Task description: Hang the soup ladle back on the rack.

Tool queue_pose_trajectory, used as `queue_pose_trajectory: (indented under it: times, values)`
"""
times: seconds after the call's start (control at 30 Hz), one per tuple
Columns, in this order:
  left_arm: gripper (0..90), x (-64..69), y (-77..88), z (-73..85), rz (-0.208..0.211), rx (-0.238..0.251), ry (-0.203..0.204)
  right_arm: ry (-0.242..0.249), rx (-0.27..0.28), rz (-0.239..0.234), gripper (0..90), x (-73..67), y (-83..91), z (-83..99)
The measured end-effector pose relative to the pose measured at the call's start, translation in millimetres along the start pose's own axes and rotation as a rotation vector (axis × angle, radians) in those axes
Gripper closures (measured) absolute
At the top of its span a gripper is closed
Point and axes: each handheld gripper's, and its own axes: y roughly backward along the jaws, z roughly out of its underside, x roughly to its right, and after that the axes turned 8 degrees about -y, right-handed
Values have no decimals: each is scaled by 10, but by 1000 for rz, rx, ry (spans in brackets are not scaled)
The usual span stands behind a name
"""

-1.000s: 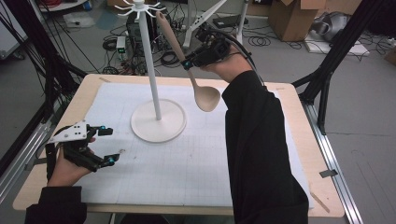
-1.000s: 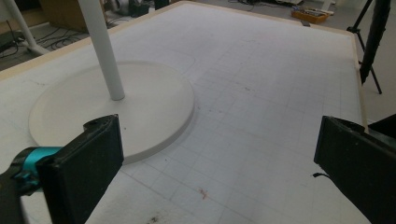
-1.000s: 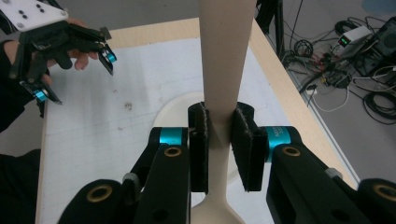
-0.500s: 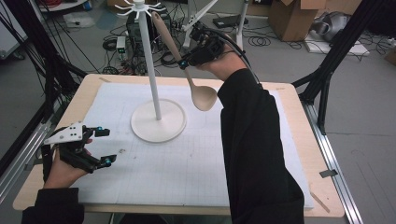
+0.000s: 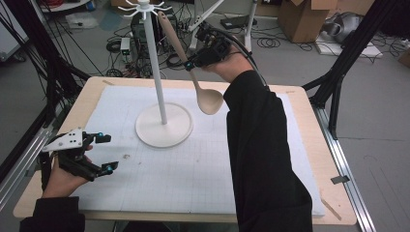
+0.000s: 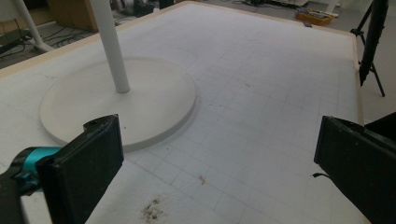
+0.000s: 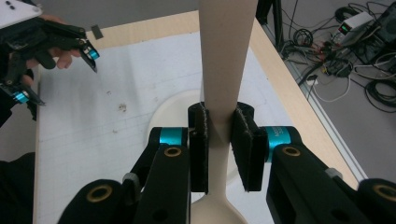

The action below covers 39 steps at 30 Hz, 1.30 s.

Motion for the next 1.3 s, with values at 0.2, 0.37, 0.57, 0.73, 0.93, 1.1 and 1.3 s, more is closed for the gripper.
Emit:
queue_pose_trajectory:
  times: [0.2,0.37,0.57,0.73,0.93,1.1,1.3]
  values:
    - [17,35,56,21,-11,-4,4,-14,6,-10,773,36,-50,-6]
    - [17,61,96,39,-18,-12,5,-39,9,-12,772,49,-88,-18]
    - [17,66,130,51,-25,-12,8,-53,12,-40,769,68,-109,-11]
    - [17,65,119,53,-26,-17,6,-58,12,-49,760,76,-125,-9]
    - [17,65,106,54,-22,-18,7,-64,41,-44,634,89,-111,36]
    - [17,68,105,38,-20,-13,1,-69,54,-42,575,107,-40,150]
    - [17,76,77,19,-15,-16,-5,-70,110,-65,506,121,122,332]
